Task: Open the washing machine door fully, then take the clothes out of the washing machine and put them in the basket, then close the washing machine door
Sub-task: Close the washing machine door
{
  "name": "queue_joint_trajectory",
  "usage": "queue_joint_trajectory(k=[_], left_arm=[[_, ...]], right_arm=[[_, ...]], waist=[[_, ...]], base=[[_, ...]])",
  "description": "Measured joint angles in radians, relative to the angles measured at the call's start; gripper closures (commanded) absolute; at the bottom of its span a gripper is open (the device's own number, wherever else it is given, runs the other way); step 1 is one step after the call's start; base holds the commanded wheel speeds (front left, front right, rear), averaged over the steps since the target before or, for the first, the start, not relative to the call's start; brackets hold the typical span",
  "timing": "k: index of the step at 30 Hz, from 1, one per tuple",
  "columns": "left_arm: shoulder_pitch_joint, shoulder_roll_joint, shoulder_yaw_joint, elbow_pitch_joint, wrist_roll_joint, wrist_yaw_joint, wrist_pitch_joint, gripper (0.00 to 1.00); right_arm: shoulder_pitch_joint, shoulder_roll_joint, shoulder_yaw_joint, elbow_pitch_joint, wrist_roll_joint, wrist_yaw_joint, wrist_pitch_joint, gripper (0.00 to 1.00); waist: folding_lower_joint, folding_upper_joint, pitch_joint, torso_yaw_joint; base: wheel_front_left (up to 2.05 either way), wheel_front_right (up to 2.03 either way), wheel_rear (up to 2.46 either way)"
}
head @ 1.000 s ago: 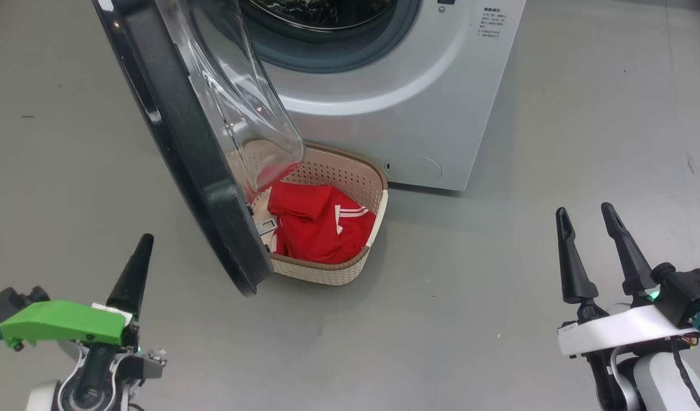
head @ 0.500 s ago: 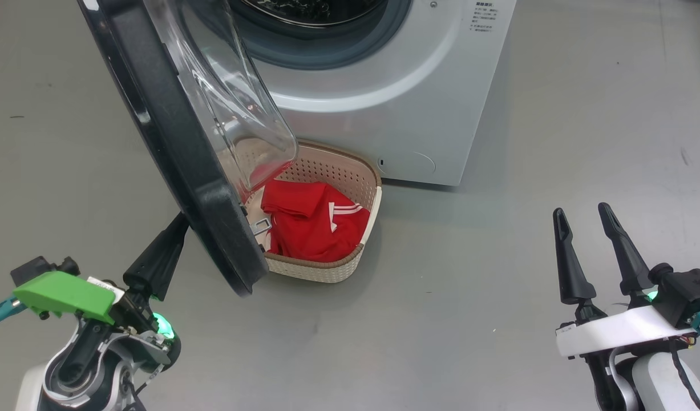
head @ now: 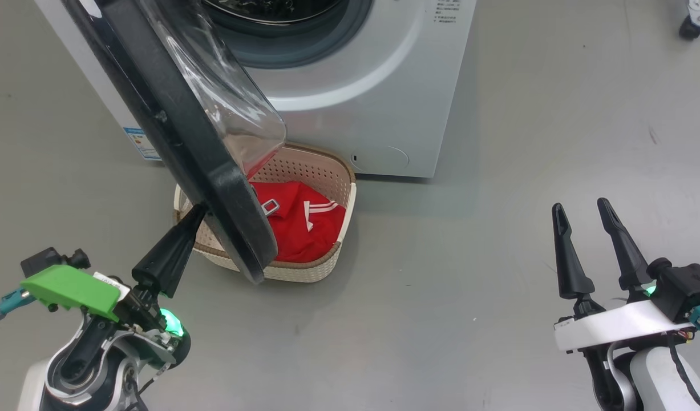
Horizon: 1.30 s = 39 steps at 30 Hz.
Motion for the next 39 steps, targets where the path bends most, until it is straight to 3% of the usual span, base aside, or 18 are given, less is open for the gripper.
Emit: queue_joint_trajectory(k=[22, 39], left_arm=[[-0.062, 0.000, -0.002, 0.013, -0.032, 0.010, -0.124, 1.00], [-0.184, -0.001, 0.047, 0.089, 0.041, 0.011, -0.311, 1.00]], right_arm=[[-0.032, 0.014, 0.003, 0.017, 0.004, 0.008, -0.001, 0.00], [-0.067, 0.035, 0.003, 0.047, 0.027, 0.017, -0.001, 0.00]], waist=[[0.0000, 0.0000, 0.042, -0.187], [0.0000, 0.0000, 0.083, -0.362]], base=[[0.00, 0.00, 0.00], [0.00, 0.00, 0.00]])
